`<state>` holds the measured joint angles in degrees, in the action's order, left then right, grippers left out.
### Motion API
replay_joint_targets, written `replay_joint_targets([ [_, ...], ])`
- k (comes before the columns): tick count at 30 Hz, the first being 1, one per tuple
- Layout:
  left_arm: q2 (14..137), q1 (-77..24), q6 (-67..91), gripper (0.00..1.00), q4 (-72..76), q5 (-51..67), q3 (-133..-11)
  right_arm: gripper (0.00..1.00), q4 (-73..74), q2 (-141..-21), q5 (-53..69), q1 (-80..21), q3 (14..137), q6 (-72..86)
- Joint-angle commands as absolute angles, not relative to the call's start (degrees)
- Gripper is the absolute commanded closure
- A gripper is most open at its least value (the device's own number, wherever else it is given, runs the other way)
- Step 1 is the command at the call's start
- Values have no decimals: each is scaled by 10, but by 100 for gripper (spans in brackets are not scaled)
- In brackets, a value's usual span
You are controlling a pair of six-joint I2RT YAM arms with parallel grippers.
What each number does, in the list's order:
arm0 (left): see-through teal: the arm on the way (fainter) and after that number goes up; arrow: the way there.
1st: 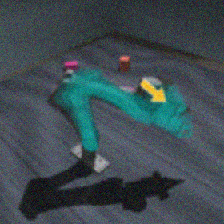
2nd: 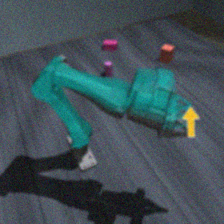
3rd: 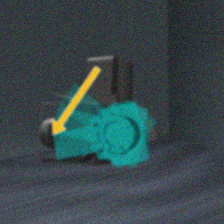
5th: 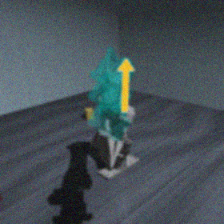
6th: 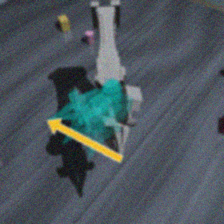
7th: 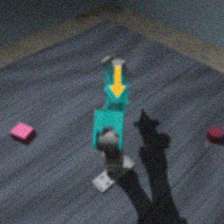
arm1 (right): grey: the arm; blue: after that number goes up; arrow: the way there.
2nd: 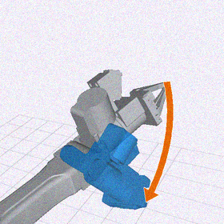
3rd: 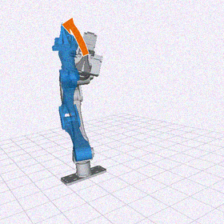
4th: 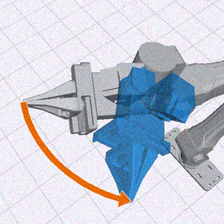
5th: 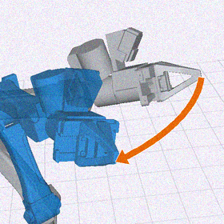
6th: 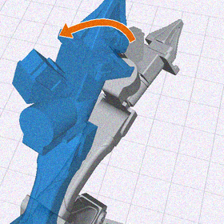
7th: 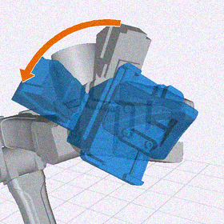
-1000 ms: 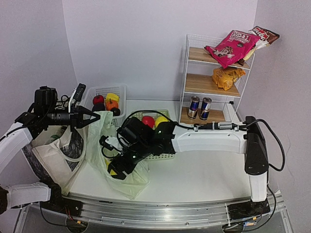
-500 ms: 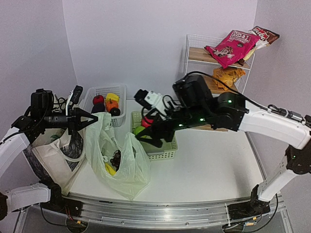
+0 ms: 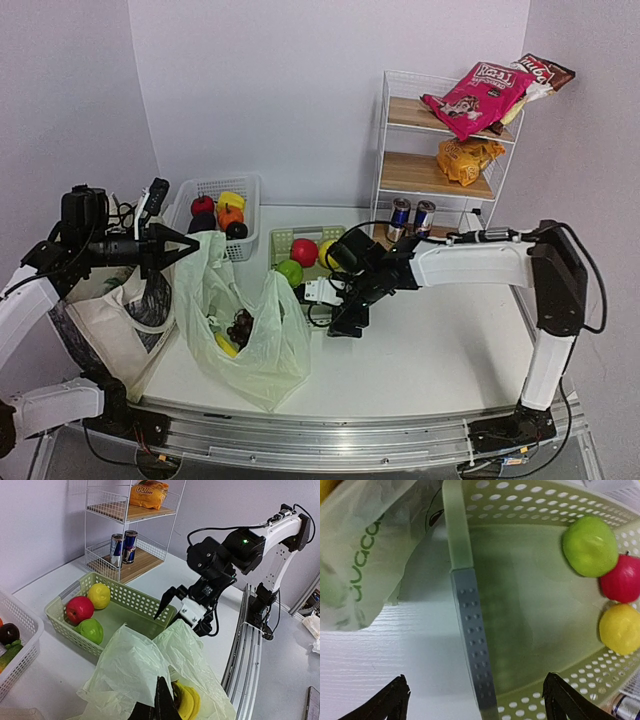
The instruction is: Place the mixed food into the grocery bags and tie them
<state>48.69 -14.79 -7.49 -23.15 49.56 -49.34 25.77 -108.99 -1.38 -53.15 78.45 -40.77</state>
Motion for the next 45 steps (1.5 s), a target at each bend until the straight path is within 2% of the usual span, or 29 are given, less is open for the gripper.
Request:
replay_joint_targets([
  [1, 474, -145, -74, 100, -232, 478, -493, 31, 226, -1126, 25, -514, 837, -445],
  [3, 472, -145, -74, 100, -232, 470, -491, 49, 224, -1144, 19, -509, 839, -453],
  [5, 473, -145, -76, 100, -232, 465, -490, 55, 222, -1157, 17, -500, 846, -459],
  [12, 490, -145, -79, 100, -230, 458, -496, 62, 209, -1234, 35, -457, 949, -490],
  [22, 503, -145, -86, 100, -233, 447, -500, 64, 210, -1372, 12, -410, 1152, -475],
  [36, 507, -145, -80, 100, -224, 442, -496, 68, 218, -1463, -55, -399, 1287, -370],
  [38, 508, -145, -80, 100, -223, 442, -497, 67, 219, -1466, -62, -400, 1296, -356],
  [40, 508, -145, -78, 100, -223, 443, -497, 62, 219, -1459, -67, -403, 1289, -362],
  [45, 503, -145, -76, 100, -221, 443, -495, 35, 216, -1383, -53, -414, 1218, -382],
])
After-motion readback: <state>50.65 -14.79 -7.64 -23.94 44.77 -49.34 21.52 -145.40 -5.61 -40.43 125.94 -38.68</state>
